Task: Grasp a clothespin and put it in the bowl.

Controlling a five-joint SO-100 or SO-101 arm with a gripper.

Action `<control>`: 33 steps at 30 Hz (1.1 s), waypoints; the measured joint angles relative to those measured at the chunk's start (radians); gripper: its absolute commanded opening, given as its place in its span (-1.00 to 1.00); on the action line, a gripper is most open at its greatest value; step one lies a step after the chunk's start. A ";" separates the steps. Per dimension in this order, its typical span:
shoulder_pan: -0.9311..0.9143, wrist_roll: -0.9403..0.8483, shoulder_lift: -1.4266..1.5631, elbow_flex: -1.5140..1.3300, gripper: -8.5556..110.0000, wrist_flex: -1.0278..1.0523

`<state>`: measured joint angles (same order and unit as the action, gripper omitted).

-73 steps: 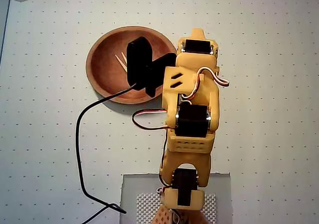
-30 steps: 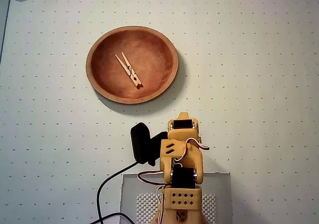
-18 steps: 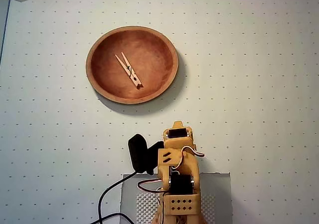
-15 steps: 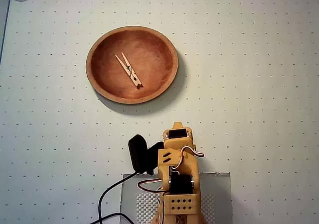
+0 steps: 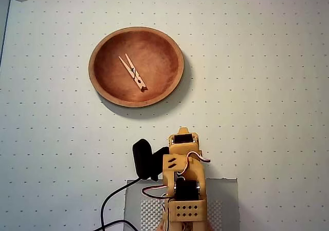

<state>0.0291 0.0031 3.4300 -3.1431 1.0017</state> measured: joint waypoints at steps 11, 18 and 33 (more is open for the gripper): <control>0.000 0.025 0.000 0.000 -0.90 0.000; 0.000 0.025 0.000 0.000 -0.90 0.000; 0.000 0.025 0.000 0.000 -0.90 0.000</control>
<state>0.0291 0.0276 3.4300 -3.1431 1.0017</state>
